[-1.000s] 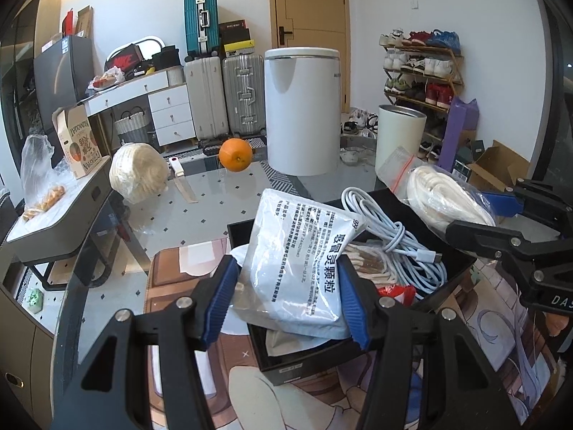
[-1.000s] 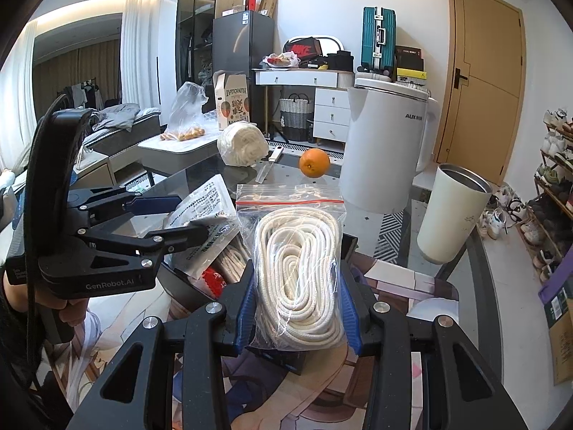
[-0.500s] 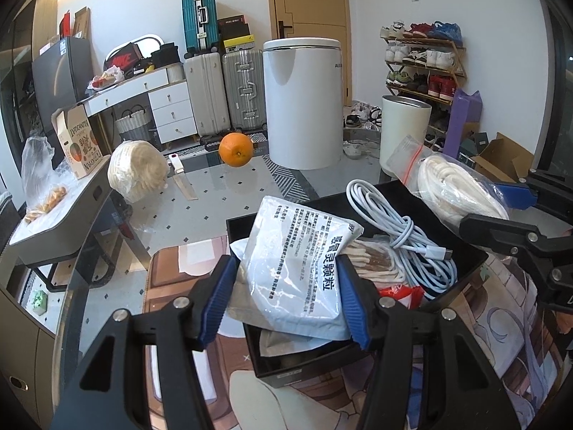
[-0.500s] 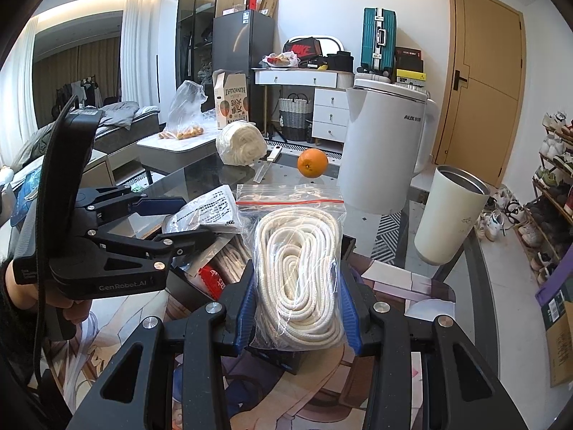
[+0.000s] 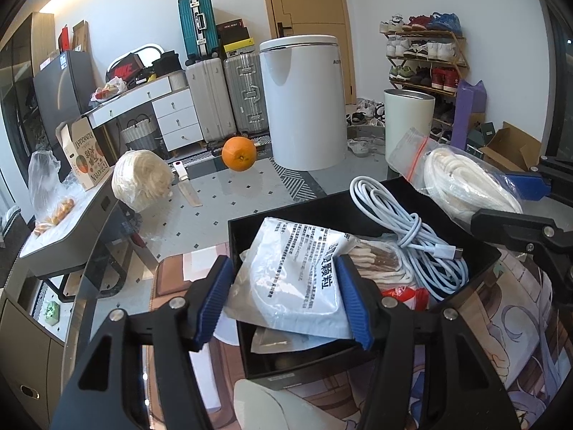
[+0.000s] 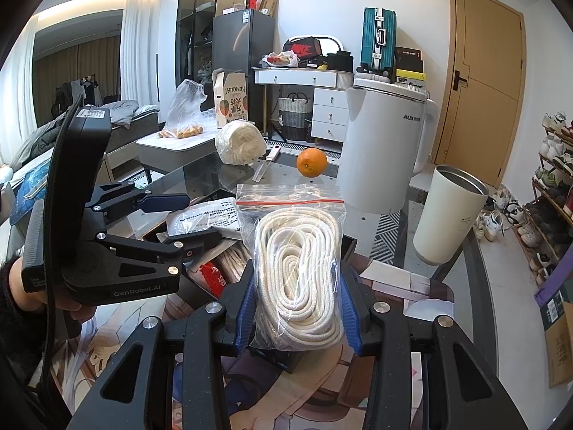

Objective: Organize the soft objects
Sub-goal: 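Release the sachet into the box with the left tool while the right releases the rope bag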

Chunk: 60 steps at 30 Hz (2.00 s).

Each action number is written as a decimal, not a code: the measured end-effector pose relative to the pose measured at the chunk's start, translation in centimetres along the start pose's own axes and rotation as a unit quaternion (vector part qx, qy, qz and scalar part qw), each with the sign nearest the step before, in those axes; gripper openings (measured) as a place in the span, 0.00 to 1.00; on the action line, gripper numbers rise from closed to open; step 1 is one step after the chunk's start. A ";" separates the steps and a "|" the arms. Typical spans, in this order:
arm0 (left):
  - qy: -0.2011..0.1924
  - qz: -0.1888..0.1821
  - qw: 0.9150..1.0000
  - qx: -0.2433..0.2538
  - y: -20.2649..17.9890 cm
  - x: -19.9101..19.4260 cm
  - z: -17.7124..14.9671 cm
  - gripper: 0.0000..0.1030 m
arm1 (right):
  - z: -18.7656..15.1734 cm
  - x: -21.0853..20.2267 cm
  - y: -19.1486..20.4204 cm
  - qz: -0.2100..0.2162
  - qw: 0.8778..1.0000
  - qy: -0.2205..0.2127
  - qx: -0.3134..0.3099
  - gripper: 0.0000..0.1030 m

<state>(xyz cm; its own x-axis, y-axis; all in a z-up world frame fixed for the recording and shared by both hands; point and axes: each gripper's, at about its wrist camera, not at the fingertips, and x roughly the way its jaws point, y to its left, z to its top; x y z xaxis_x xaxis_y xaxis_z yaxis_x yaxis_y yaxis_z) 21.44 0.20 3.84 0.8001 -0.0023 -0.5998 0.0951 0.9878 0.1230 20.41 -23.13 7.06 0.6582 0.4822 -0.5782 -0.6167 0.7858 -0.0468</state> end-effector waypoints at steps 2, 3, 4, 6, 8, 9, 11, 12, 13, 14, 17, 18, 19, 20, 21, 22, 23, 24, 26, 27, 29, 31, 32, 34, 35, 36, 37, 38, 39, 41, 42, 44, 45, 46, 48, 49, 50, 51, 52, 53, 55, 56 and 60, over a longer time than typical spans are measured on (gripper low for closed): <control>0.000 -0.003 1.000 -0.001 -0.1 0.0 0.0 0.60 | 0.0 0.0 0.0 0.001 1.000 0.000 -0.001 0.40; 0.000 -0.005 1.000 -0.002 0.0 0.0 0.0 0.61 | 0.0 0.0 0.0 0.000 1.000 0.000 -0.001 0.40; 0.000 -0.009 1.000 -0.003 0.0 0.0 0.0 0.65 | 0.0 -0.1 0.0 0.000 1.000 0.000 -0.001 0.40; 0.002 -0.016 1.000 -0.003 -0.2 0.1 0.0 0.71 | 0.0 -0.1 0.0 0.000 1.000 0.000 0.000 0.40; 0.005 -0.021 1.000 -0.005 -0.3 0.2 -0.1 0.75 | 0.0 -0.1 0.0 0.000 1.000 0.000 0.000 0.40; 0.005 -0.022 1.000 -0.009 -0.2 0.2 -0.1 0.76 | 0.0 0.0 0.0 -0.001 1.000 0.000 0.000 0.40; 0.007 -0.030 0.999 -0.017 0.0 0.1 -0.1 0.77 | 0.0 -0.1 -0.1 -0.002 1.000 0.001 0.000 0.40; 0.009 -0.040 0.999 -0.027 0.3 -0.1 0.0 0.79 | 0.0 -0.1 -0.1 -0.003 1.000 0.002 0.000 0.40; 0.009 -0.051 0.998 -0.036 0.5 -0.3 0.0 0.81 | 0.0 -0.1 -0.1 -0.003 1.000 0.002 -0.001 0.40; 0.008 -0.055 0.998 -0.040 0.7 -0.5 0.0 0.82 | 0.0 -0.1 -0.1 -0.003 1.000 0.001 -0.001 0.40; -0.010 -0.050 0.998 -0.038 0.8 -1.8 0.1 0.93 | 0.2 -0.1 -0.1 -0.002 1.000 -0.002 -0.005 0.40; -0.014 -0.047 0.998 -0.036 0.8 -2.1 0.1 0.95 | 0.3 -0.1 -0.1 -0.001 1.000 -0.001 -0.007 0.40; -0.019 -0.046 0.998 -0.035 0.9 -2.6 0.0 0.96 | 0.3 0.0 0.0 0.000 1.000 -0.001 -0.009 0.40; -0.022 -0.046 0.998 -0.035 1.0 -3.0 0.0 0.97 | 0.4 0.0 0.2 0.002 1.000 0.000 -0.011 0.40; -0.025 -0.045 0.998 -0.035 1.1 -3.5 0.0 0.99 | 0.4 0.1 0.3 0.005 1.000 0.001 -0.013 0.40; -0.026 -0.041 0.998 -0.036 1.2 -3.9 -0.1 1.00 | 0.5 0.2 0.5 0.007 1.000 0.002 -0.015 0.40; -0.029 -0.037 0.998 -0.037 1.4 -4.2 -0.2 1.00 | 0.6 0.4 0.7 0.011 1.000 0.002 -0.018 0.40; -0.030 -0.033 0.998 -0.039 1.6 -4.4 -0.3 1.00 | 0.7 0.5 0.8 0.014 1.000 0.002 -0.021 0.40; -0.033 -0.024 0.998 -0.047 2.1 -4.9 -0.8 1.00 | 0.9 0.8 1.3 0.023 0.999 0.001 -0.026 0.40; -0.035 -0.020 0.998 -0.052 2.5 -5.0 -1.0 1.00 | 1.0 1.0 1.5 0.028 0.999 0.003 -0.029 0.40; -0.036 -0.015 0.997 -0.063 3.1 -5.2 -1.5 1.00 | 1.2 1.4 2.0 0.037 0.999 0.006 -0.035 0.40; -0.030 -0.012 0.997 -0.072 3.8 -5.1 -2.1 1.00 | 1.2 2.1 2.4 0.043 0.998 0.011 -0.041 0.40; -0.027 -0.010 0.997 -0.076 4.0 -5.0 -2.4 1.00 | 1.2 2.5 2.6 0.045 0.998 0.013 -0.045 0.40; -0.022 -0.006 0.996 -0.082 4.4 -4.9 -3.0 1.00 | 1.2 3.3 2.9 0.047 0.997 0.019 -0.051 0.40; -0.019 -0.005 0.996 -0.084 4.6 -4.8 -3.1 1.00 | 1.2 3.8 3.0 0.047 0.997 0.024 -0.054 0.40; -0.017 -0.004 0.996 -0.085 4.7 -4.7 -3.3 1.00 | 1.2 4.2 3.1 0.046 0.997 0.026 -0.055 0.40; -0.015 -0.003 0.996 -0.086 4.8 -4.6 -3.4 1.00 | 1.2 4.6 3.0 0.046 0.997 0.030 -0.056 0.40; -0.014 -0.002 0.996 -0.086 4.8 -4.7 -3.5 1.00 | 1.2 5.1 2.9 0.044 0.997 0.037 -0.058 0.40; -0.013 -0.001 0.996 -0.086 4.9 -4.6 -3.6 1.00 | 1.1 5.5 2.9 0.042 0.996 0.043 -0.059 0.40; -0.014 0.001 0.996 -0.086 4.8 -4.7 -3.7 1.00 | 1.0 5.9 2.7 0.047 0.996 0.047 -0.057 0.40; -0.015 0.000 0.996 -0.086 4.8 -4.6 -3.7 1.00 | 1.0 6.0 2.6 0.046 0.996 0.047 -0.059 0.40; -0.014 -0.001 0.996 -0.086 4.9 -4.5 -3.7 1.00 | 1.1 6.1 2.6 0.047 0.996 0.049 -0.062 0.40; -0.014 -0.001 0.996 -0.087 4.9 -4.5 -3.7 1.00 | 1.1 6.2 2.6 0.048 0.996 0.051 -0.063 0.40; -0.014 -0.003 0.996 -0.087 4.8 -4.4 -3.8 1.00 | 1.1 6.3 2.6 0.049 0.995 0.052 -0.063 0.40; -0.012 -0.005 0.996 -0.089 4.7 -4.3 -3.9 1.00 | 1.1 6.4 2.6 0.050 0.995 0.053 -0.065 0.40; -0.011 -0.006 0.996 -0.090 4.7 -4.3 -4.0 1.00 | 1.1 6.3 2.7 0.050 0.995 0.053 -0.065 0.40; -0.011 -0.007 0.996 -0.091 4.6 -4.2 -4.0 1.00 | 1.1 6.3 2.7 0.049 0.995 0.053 -0.064 0.40; -0.010 -0.010 0.996 -0.093 4.6 -4.2 -4.2 1.00 | 1.2 6.2 2.7 0.048 0.995 0.052 -0.063 0.42; -0.010 -0.011 0.996 -0.093 4.6 -4.2 -4.2 1.00 | 1.1 6.0 2.7 0.047 0.996 0.050 -0.062 0.43; -0.011 -0.011 0.996 -0.093 4.5 -4.2 -4.3 1.00 | 1.1 5.8 2.7 0.045 0.996 0.048 -0.060 0.47; -0.013 -0.012 0.996 -0.093 4.4 -4.2 -4.4 1.00 | 1.1 5.1 2.5 0.043 0.997 0.043 -0.057 0.52; -0.014 -0.013 0.996 -0.093 4.3 -4.3 -4.5 1.00 | 1.1 4.7 2.5 0.045 0.997 0.040 -0.055 0.60; -0.024 -0.017 0.996 -0.090 4.0 -4.7 -4.6 1.00 | 0.9 2.3 2.3 0.037 0.998 0.016 -0.044 0.79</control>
<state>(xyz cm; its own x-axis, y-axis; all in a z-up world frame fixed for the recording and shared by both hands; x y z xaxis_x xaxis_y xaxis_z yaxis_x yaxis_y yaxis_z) 15.34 4.93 3.48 0.8262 -0.0385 -0.5620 0.0178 0.9989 -0.0422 20.91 -19.84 6.31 0.5971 0.5237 -0.6076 -0.6993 0.7109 -0.0745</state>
